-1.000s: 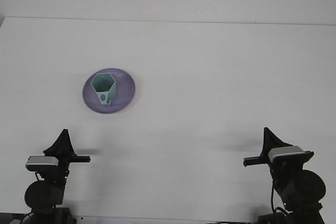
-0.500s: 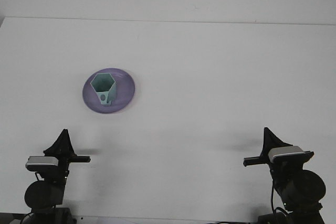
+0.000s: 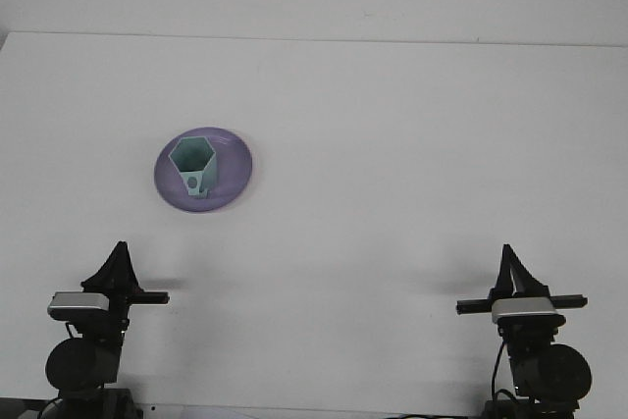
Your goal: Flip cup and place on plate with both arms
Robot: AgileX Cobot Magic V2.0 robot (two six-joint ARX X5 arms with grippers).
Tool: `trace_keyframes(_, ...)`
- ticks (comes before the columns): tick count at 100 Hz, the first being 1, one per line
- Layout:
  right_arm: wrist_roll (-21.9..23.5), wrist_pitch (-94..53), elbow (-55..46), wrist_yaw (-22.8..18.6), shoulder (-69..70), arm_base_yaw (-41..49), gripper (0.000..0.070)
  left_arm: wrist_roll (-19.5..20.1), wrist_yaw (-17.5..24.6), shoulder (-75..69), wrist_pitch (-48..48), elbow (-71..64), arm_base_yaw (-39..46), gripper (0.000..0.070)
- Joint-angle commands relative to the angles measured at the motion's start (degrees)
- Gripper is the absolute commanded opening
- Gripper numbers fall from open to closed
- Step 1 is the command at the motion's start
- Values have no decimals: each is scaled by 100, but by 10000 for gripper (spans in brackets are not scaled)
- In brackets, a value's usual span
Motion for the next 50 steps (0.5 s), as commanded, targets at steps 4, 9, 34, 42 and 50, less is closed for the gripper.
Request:
trace_keyframes(4,-146,199,-409,-4,-243,-87,0,-13,20,2,76,-114,4,15)
trace_keyframes(9,-140,278,-616,-4,-393,-129,0,-13,20,2,76,-114,4,15)
trace_keyframes(34,-28,575,-870,-105,-479,-192,0,-13,17,2,74,-114,4,15)
trace_keyframes(42,-26,588,-870,-118,-479,-190,0,-13,17,2,79,-114,4,15)
trace_keyframes(50,-31,588,-870,-109,-479,-190,0,-13,20,2,74,-114,4,15)
